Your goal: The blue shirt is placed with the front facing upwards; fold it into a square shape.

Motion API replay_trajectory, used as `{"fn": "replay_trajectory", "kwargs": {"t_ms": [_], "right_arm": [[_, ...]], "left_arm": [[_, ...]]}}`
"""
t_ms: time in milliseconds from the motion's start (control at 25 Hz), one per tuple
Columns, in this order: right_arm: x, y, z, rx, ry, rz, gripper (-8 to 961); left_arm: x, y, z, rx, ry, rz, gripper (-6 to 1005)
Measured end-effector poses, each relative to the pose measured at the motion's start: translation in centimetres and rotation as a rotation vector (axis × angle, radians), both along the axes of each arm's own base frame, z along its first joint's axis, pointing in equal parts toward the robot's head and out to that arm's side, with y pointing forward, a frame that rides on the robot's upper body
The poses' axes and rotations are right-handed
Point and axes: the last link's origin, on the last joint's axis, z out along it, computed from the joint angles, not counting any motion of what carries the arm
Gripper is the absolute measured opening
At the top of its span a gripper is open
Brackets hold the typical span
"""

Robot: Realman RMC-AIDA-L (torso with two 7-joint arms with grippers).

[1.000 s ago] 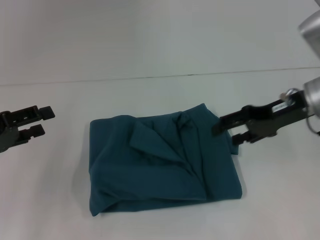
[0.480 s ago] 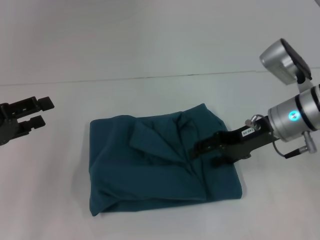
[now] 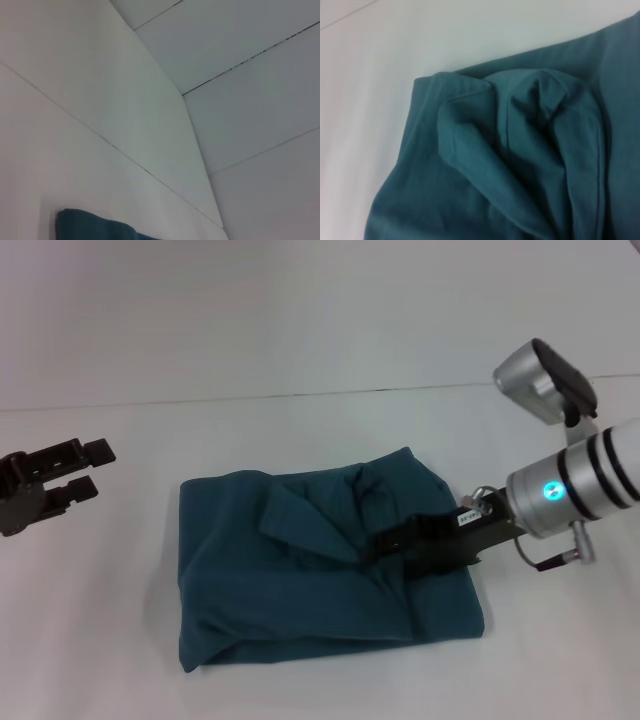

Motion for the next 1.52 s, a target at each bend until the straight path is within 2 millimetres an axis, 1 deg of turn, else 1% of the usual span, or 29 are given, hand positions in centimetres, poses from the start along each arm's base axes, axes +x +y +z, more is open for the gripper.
{"fn": "replay_trajectory", "kwargs": {"t_ms": [200,320,600,960,1240,1480,1520], "right_arm": [[-0.3,-0.1,-1.2,-0.002,-0.017,0.013,783],[-0.7,-0.1,-1.6,0.005,-0.008,0.02,782],[-1.4,0.3,-2.0,0.018,-0.005,0.046,780],[-1.5,0.6,-2.3,0.04,-0.014,0.048,777],[-2.2,0.5,-3.0,0.011,-0.053,0.101,775],[-2.3,0.6,-3.0,0.01,-0.059,0.102,773],[-2.3,0.6,-3.0,0.011,-0.058,0.101,735]], "left_arm": [[0.1,0.1,-0.2,0.0,0.0,0.0,752],[0.1,0.2,-0.2,0.002,0.002,0.001,753],[0.0,0.3,-0.7,-0.001,-0.002,0.005,753],[0.0,0.4,-0.7,0.004,-0.001,0.003,753],[0.1,0.4,-0.7,0.008,-0.006,0.0,753],[0.0,0.4,-0.7,0.008,-0.008,0.001,753],[0.0,0.4,-0.7,0.008,-0.008,0.001,753]]}}
